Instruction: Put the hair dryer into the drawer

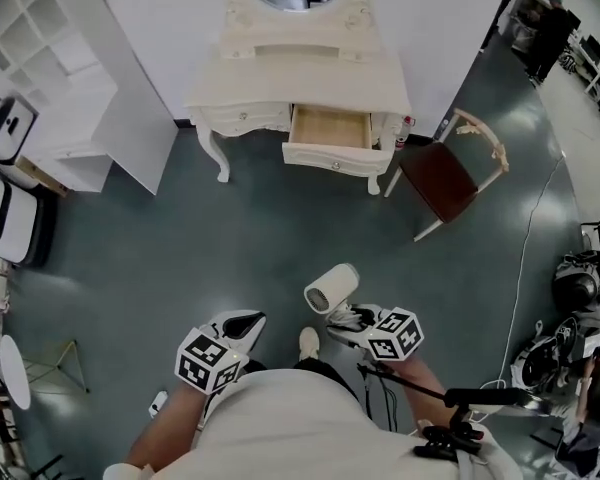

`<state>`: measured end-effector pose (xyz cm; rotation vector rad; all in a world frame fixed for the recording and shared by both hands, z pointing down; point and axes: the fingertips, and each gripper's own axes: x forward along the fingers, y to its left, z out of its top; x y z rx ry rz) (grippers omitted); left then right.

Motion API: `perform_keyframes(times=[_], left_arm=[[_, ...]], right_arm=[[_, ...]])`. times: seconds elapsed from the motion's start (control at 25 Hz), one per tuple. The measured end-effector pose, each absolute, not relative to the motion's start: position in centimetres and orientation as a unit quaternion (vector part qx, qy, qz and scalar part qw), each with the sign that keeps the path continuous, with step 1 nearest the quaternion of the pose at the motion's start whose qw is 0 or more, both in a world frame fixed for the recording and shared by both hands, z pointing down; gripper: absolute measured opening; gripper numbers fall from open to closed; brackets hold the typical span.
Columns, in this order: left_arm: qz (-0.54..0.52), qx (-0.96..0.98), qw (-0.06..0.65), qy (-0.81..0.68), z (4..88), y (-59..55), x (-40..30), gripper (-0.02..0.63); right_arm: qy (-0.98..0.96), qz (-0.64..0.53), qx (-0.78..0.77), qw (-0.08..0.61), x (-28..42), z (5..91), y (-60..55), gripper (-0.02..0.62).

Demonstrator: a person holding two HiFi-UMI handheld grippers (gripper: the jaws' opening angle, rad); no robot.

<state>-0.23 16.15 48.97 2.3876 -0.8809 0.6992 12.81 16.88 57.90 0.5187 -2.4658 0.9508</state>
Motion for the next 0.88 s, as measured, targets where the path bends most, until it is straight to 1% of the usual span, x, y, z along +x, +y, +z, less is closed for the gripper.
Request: perform_keyframes(times=[0.24, 0.52, 0.68, 0.88], left_arm=[[0.26, 0.875, 0.248, -0.323, 49.2, 13.3, 0.4, -0.005], [0.254, 0.881, 0.256, -0.307, 50.7, 9.3, -1.0, -0.005], [0.243, 0.893, 0.256, -0.28, 50.8, 5.0, -1.5, -0.005], [0.231, 0.917, 0.231, -0.23, 48.8, -2.8, -2.3, -0.005]], right_arm=[[-0.888, 0.349, 0.2, 0.224, 14.3, 58.7, 14.3, 0.236], [-0.881, 0.351, 0.223, 0.226, 13.3, 59.6, 10.5, 0.235], [-0.871, 0.354, 0.25, 0.231, 12.6, 59.2, 7.5, 0.235], [-0.856, 0.358, 0.293, 0.232, 10.6, 57.8, 1.9, 0.236]])
